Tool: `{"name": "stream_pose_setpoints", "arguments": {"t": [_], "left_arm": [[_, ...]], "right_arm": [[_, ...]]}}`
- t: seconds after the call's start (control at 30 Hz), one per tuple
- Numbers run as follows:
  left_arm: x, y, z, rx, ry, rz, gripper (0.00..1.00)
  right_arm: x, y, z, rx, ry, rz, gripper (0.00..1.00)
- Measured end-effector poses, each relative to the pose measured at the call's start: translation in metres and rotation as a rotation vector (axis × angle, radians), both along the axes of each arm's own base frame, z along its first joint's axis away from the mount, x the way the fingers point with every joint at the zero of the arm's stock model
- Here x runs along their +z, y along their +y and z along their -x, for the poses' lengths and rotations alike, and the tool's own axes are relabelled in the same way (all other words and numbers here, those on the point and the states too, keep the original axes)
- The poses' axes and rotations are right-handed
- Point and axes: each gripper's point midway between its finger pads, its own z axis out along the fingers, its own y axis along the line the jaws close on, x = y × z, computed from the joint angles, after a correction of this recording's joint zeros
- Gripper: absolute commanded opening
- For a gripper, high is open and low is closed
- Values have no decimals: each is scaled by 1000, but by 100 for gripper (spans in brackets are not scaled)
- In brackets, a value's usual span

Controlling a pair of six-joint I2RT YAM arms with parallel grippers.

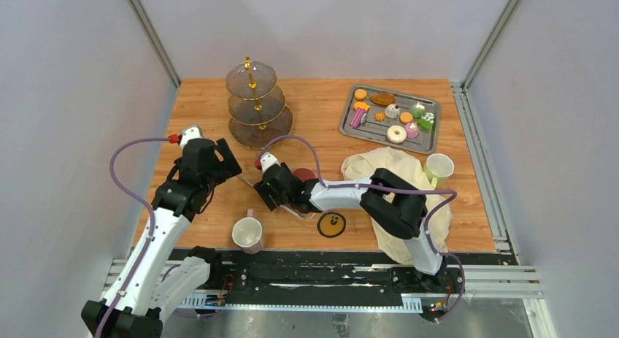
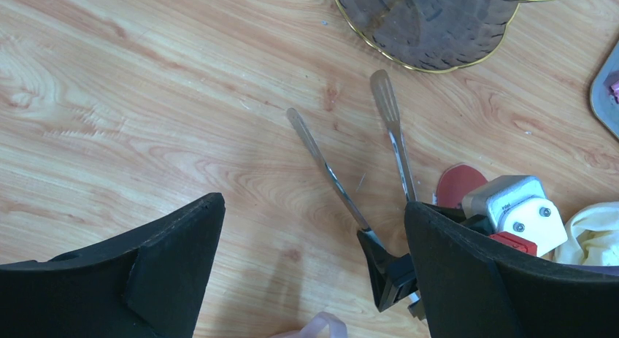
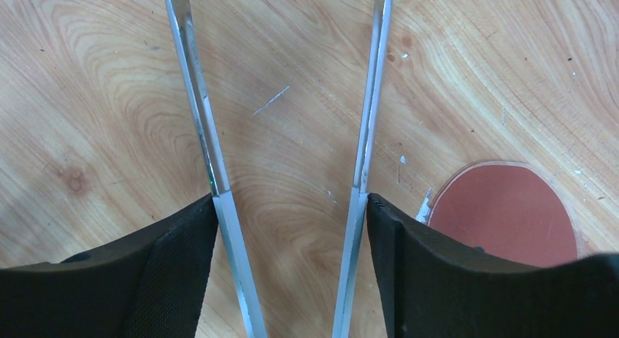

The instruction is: Serve the afternoon tea

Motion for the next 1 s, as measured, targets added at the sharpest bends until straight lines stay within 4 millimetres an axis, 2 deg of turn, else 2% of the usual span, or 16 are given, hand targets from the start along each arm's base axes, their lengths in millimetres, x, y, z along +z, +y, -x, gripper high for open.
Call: {"name": "stream_pose_setpoints", "arguments": {"t": [0.3,0.6,0.67,0.73,0.8,0.9,0.93,1.0], "left_arm": [[0,0,0,0,0,0,98],[1,-1,-2,-2,-5,7,98],[1,-2,-2,-2,-4,7,98],[1,-1,-2,-2,-5,7,98],[1,-1,-2,-2,-5,7,98],[1,-1,-2,-2,-5,7,98],[1,-1,-2,-2,-5,7,98],[1,-1,-2,-2,-5,6,98]], "right_arm": [[-1,-13,7,-1,10,10,75],[-1,-13,7,1,11,7,71],[-1,-12,8,3,13,5,65],[-1,-11,8,7,16,2,52],[-2,-9,10,18,23,-6,32],[-1,-7,11,38,27,-2,9],[-1,-7,12,46,28,8,3],[-1,-9,13,54,36,32,1]]}}
